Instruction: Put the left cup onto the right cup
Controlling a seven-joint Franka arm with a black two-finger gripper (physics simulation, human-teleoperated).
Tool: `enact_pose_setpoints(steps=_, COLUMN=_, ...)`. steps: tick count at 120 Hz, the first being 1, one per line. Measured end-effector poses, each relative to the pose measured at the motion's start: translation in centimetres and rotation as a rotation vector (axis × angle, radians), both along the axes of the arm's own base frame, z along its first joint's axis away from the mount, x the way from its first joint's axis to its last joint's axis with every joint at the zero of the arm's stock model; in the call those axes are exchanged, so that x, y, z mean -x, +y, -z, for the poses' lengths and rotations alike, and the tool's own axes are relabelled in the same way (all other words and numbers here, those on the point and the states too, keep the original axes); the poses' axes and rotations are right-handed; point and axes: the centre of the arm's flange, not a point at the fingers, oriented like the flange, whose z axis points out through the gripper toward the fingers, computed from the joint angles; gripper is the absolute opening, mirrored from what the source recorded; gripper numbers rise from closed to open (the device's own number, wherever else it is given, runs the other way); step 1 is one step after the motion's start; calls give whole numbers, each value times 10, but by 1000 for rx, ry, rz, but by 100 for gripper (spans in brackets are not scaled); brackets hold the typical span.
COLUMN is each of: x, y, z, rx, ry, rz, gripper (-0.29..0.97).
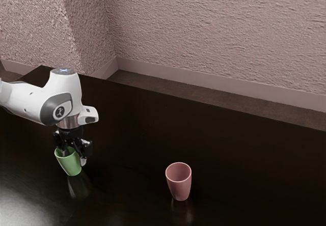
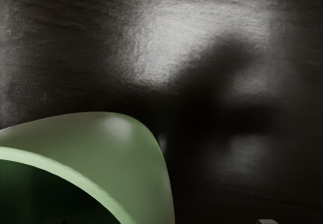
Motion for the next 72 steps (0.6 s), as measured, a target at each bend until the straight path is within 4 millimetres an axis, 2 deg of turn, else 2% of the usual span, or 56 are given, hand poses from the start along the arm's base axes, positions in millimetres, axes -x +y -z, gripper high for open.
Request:
enact_pose_setpoints(steps=14, x=-2, y=-2, z=-1, rx=1, ry=-7, rz=4, gripper=15)
enact_pose_setpoints(steps=28, x=-4, y=-5, z=-3, rx=1, ry=-14, rz=9, gripper=2)
enact_pose_setpoints(steps=45, x=-5, y=-7, z=-4, rx=1, ry=-15, rz=14, gripper=-5)
enact_pose_setpoints(steps=72, x=-5, y=-7, z=-4, rx=-2, ry=-17, rz=13, gripper=-9)
